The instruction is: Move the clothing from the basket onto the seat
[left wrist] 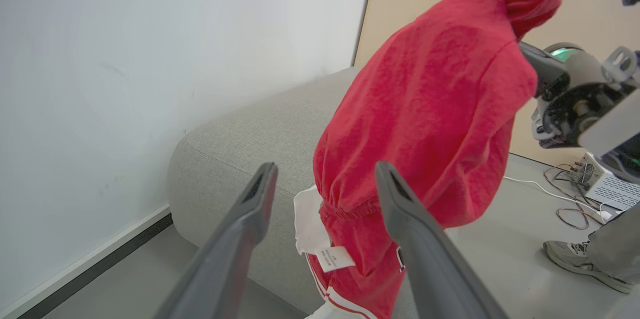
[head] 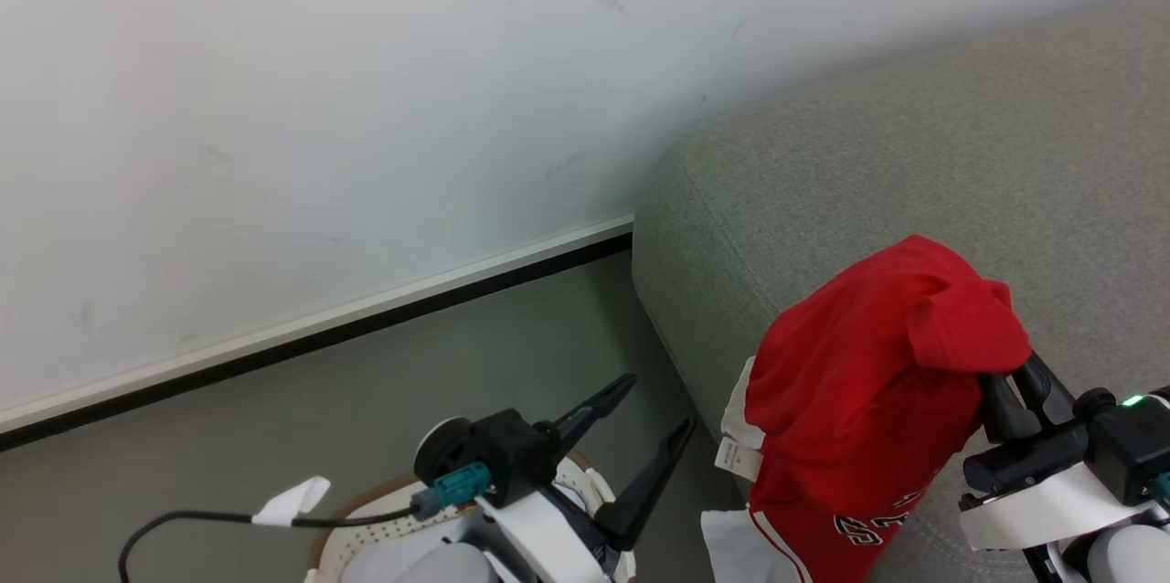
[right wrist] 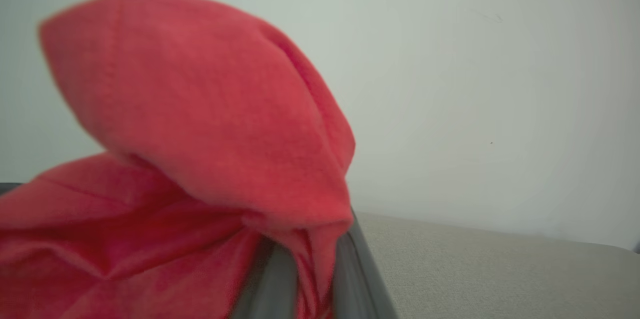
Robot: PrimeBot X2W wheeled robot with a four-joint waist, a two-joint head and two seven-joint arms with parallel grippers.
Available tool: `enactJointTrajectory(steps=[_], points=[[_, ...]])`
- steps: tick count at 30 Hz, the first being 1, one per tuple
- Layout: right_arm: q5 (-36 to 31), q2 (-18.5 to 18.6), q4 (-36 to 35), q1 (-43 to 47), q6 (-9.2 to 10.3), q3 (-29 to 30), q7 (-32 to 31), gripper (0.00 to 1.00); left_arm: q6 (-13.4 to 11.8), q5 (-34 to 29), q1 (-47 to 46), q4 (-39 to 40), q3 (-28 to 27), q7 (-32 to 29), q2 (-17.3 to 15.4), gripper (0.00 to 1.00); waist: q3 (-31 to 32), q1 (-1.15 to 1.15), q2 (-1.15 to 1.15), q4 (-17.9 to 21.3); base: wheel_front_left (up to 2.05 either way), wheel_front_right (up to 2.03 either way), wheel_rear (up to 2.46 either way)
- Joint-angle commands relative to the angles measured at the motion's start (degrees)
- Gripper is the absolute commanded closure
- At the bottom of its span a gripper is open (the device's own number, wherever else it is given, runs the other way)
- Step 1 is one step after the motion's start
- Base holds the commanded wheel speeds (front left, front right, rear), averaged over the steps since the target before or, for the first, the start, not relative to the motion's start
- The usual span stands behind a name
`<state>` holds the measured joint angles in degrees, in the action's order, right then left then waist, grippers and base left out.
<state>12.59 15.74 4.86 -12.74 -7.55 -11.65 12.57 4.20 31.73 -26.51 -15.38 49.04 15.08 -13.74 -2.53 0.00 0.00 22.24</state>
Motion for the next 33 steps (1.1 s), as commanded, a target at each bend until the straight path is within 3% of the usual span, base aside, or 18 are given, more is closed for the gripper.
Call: enactJointTrajectory(steps=[1,10,15,18,27,33], points=[[-0.4,-0.3,-0.8,0.3,0.12,0.4,0.0,1.00,0.3,-1.2,0.8,0.3,0.0,0.1,-0.4,0.00,-0.4,0.00,0.00,0.2,0.00,0.00,0.00],[0.4,0.5,-3.3,-8.7,0.12,0.1,-1.9,1.00,0.8,-2.8,-1.1,2.7,0.0,-0.1,-2.7,0.00,-6.1,0.00,0.00,-0.4,0.00,0.00,0.00],[1.2,5.4,-4.3,-18.3,0.13,0.9,-5.6,1.00,1.3,-3.6,-3.2,6.7,-0.2,-1.4,-6.1,0.00,-13.6,0.00,0.00,-2.5,0.00,0.00,0.00],[3.5,8.1,-4.6,-23.6,0.12,4.2,-7.7,1.00,1.6,-4.1,-4.3,9.9,-0.7,-2.5,-8.8,0.00,-18.8,0.00,0.00,-3.7,0.00,0.00,0.00],[6.2,17.0,-4.3,-38.4,0.12,22.0,-13.1,1.00,2.3,-5.0,-7.0,17.3,-1.0,-4.3,-14.9,0.00,-30.6,0.00,0.00,-7.3,0.00,0.00,0.00],[6.6,16.7,-2.5,-35.8,0.12,26.1,-17.5,1.00,2.4,-5.0,-8.1,19.3,-1.8,-4.1,-17.2,0.00,-35.6,0.00,0.00,-8.7,0.00,0.00,0.00]])
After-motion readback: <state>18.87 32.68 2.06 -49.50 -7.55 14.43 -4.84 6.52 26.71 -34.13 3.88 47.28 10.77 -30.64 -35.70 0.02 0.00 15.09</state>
